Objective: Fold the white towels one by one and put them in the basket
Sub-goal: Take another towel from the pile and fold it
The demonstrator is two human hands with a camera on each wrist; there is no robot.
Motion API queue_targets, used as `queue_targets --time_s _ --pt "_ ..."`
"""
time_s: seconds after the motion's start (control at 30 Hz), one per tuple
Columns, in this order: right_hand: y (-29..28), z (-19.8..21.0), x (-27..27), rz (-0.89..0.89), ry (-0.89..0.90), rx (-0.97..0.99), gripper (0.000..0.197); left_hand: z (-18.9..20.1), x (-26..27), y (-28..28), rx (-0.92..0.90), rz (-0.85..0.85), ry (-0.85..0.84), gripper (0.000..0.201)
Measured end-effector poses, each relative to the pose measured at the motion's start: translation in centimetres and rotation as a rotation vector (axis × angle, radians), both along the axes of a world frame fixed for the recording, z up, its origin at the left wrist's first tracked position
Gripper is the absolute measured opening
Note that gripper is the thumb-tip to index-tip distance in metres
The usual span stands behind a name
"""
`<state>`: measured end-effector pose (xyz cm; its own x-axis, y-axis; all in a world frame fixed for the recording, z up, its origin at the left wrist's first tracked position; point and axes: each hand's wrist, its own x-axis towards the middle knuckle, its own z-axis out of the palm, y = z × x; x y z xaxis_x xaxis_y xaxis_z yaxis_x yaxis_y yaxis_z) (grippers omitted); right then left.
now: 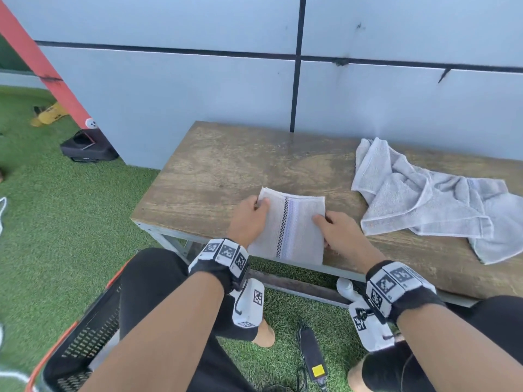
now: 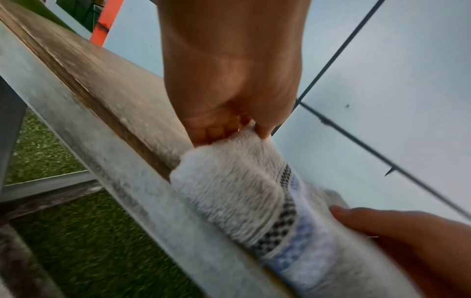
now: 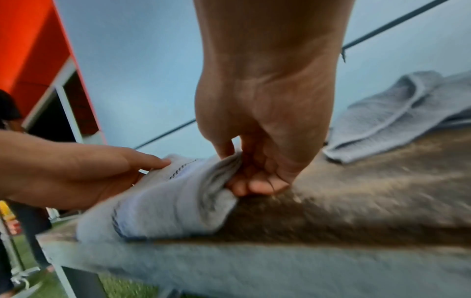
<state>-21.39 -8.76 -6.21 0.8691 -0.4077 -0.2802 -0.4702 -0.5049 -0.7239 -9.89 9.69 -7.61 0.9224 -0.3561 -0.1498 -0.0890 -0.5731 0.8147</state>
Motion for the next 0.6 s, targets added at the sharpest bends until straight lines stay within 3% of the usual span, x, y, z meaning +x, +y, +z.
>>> queue_targets --time_s 0.2,0.6 --pt "0.1 -1.5 1.4 0.022 0.137 -0.214 0.041 -2.2 1.3 -1.6 0.349 -0.023 -0.098 0.039" --pt "-0.8 -1.0 2.5 0.024 0.229 -0.088 0.039 -2.5 1.7 -2.2 0.341 0.031 -0.151 0.047"
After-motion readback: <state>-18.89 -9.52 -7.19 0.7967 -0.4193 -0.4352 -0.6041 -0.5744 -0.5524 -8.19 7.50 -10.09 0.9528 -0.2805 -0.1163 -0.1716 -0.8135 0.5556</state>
